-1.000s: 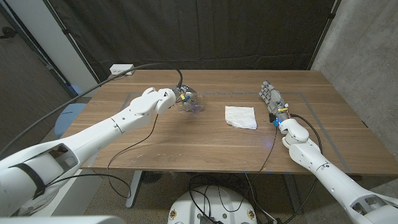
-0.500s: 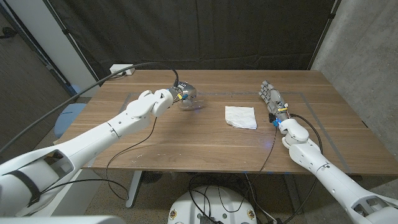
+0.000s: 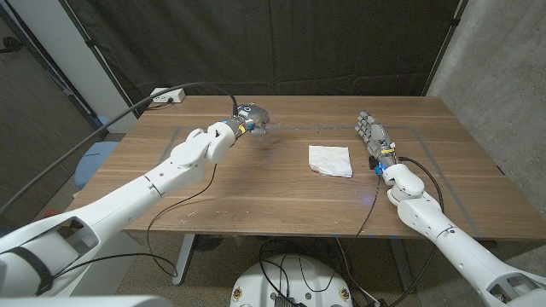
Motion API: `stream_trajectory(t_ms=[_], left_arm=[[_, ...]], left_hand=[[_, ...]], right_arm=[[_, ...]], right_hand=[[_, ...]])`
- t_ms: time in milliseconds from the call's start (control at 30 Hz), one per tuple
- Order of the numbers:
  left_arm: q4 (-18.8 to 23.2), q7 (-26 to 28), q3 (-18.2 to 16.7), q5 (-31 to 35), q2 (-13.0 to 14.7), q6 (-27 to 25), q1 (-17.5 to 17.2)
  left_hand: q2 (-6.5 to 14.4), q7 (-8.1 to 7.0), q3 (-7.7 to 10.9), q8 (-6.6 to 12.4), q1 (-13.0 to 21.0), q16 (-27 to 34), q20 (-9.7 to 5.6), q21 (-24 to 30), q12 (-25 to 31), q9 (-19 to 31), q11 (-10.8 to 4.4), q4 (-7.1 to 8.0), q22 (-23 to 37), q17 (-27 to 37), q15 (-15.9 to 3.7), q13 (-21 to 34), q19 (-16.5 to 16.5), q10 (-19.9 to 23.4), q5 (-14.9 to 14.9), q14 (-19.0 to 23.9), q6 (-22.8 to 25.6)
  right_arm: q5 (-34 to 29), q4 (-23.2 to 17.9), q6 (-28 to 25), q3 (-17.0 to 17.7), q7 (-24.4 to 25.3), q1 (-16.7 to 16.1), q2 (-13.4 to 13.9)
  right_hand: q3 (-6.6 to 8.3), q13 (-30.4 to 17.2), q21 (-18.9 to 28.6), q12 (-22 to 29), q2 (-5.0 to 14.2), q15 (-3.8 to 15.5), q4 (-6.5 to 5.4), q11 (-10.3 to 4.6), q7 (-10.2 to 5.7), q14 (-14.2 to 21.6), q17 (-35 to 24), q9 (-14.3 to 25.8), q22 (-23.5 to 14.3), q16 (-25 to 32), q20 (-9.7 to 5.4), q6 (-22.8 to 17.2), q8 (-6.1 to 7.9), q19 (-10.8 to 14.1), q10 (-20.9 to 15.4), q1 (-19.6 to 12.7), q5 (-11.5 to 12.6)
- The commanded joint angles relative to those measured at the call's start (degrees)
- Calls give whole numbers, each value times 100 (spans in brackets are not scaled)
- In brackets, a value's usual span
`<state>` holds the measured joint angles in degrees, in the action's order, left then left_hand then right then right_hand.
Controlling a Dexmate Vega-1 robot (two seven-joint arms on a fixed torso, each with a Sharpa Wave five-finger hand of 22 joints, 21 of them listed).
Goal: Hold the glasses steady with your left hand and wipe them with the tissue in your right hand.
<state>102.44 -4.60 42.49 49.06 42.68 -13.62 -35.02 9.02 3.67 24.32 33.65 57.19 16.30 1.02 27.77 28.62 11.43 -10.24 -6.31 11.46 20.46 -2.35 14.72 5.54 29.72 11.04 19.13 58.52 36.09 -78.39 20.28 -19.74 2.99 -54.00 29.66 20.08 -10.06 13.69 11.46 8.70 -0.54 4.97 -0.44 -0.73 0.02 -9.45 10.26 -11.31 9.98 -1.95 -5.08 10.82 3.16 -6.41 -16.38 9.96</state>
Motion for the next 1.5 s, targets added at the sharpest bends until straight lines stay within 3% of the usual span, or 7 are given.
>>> stream_trajectory(t_ms=[33, 167, 267, 400, 867, 1200, 1500], left_arm=[[85, 769, -346, -574, -165, -115, -404], [27, 916, -423, -910, -199, 2, -432], [-31, 986, -469, -1166, -224, 100, -433], [-109, 996, -514, -1496, -258, 193, -407], [-515, 638, -604, -2721, -316, 695, -137], [-862, 428, -590, -3305, -352, 1111, 137], [-1190, 126, -640, -3963, -434, 1511, 336]], left_hand=[[0, 19, 97, -17, 60, -40, 20, 32, -17, 73, -131, 34, 3, 1, -725, 20, 68, 100, 37, 23, -33], [-2, 1, 108, -7, 65, -41, -12, 50, -6, 106, -137, 33, 4, -12, -738, 26, 109, 145, 42, 55, -19], [-9, 6, 116, -1, 66, -47, -48, 63, 11, 134, -137, 32, 4, -24, -761, 32, 135, 193, 42, 81, -17], [-10, 19, 127, 9, 63, -66, -62, 69, 28, 172, -143, 38, 5, -38, -766, 41, 140, 231, 41, 99, -12], [4, 46, 172, 48, 46, -143, -114, 88, 66, 289, -135, 68, 5, -69, -770, 71, 154, 281, 23, 111, 19], [22, 72, 207, 41, 36, -193, -74, 85, 49, 360, -108, 91, 4, -77, -731, 88, 125, 216, 13, 81, -44], [29, 73, 234, 70, 29, -219, -87, 81, 49, 423, -113, 107, 4, -80, -727, 101, 99, 212, 13, 69, -26]], right_arm=[[-762, -478, -260, -88, 736, -172, 251], [-1271, -787, -470, -132, 1240, -270, 378], [-1700, -1068, -675, -167, 1613, -359, 492], [-2230, -1514, -1084, -211, 1951, -480, 721], [-3564, -2986, -2935, -421, 2247, -779, 1495], [-4553, -3791, -4481, -899, 2165, -702, 1720], [-5393, -4202, -5598, -1457, 1985, -519, 1748]], right_hand=[[41, -19, 9, 73, -16, 34, 83, 10, -1, 108, -17, 12, -10, 44, -31, -156, 65, 78, -175, -121, 39], [90, -26, 47, 148, -51, -85, 198, -38, -66, 489, -22, 23, -6, 111, 24, -537, 160, 202, -475, -301, 42], [147, -42, 128, 250, -31, -59, 286, 11, -77, 1109, -53, 41, -25, 222, 181, -877, 218, 409, -902, -516, 53], [181, -54, 188, 320, -92, 14, 382, -7, -110, 1431, -60, 51, -44, 244, 254, -1068, 250, 538, -1195, -708, 52], [75, -70, 162, 266, -337, -18, 419, -17, -132, 1281, -86, 62, -53, 107, 380, -1152, 243, 467, -1182, -783, 27], [0, -76, 154, 236, -414, 49, 377, -77, -205, 1239, -103, 67, -56, 92, 342, -1191, 235, 450, -1155, -763, 37], [-94, -81, 121, 225, -537, 119, 368, -124, -245, 1137, -107, 72, -58, 48, 299, -1284, 245, 372, -1190, -775, 80]])
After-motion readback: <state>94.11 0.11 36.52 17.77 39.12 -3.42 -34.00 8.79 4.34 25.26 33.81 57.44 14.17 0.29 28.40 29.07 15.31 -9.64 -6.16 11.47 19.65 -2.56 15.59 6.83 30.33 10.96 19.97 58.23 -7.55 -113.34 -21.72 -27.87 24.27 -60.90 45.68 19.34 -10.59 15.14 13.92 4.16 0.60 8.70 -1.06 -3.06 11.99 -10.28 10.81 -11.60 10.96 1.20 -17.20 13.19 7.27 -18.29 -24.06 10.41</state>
